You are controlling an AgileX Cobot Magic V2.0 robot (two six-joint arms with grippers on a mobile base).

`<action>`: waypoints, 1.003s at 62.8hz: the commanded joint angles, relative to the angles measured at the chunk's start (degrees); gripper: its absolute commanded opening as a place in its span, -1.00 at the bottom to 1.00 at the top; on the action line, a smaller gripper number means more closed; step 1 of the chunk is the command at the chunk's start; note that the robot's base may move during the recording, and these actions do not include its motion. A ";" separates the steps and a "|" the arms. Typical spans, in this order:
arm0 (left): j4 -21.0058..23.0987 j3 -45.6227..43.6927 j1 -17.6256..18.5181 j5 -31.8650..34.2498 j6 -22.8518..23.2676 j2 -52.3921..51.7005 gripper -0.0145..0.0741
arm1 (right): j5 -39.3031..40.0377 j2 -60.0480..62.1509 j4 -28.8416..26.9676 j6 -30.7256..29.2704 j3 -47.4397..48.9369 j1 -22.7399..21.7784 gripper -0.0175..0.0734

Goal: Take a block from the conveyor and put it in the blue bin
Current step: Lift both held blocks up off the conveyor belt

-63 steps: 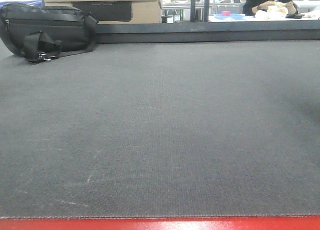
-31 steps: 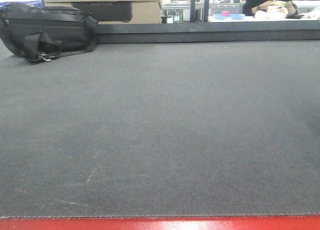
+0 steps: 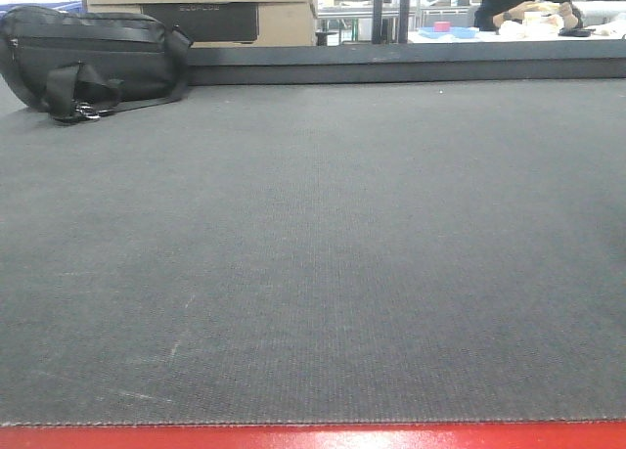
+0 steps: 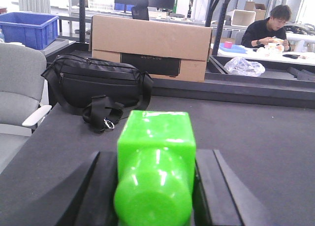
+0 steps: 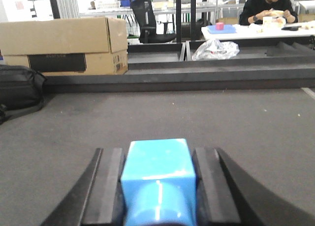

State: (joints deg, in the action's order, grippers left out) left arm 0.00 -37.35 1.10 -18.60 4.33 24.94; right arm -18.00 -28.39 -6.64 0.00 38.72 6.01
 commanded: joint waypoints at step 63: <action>0.00 0.17 0.23 0.73 0.10 -0.41 -0.92 | 1.89 1.08 0.66 0.00 0.15 -0.22 -0.97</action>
State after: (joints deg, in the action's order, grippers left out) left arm 0.00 -37.35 1.10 -18.86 4.33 24.94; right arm -17.76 -27.68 -6.64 0.00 38.72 6.01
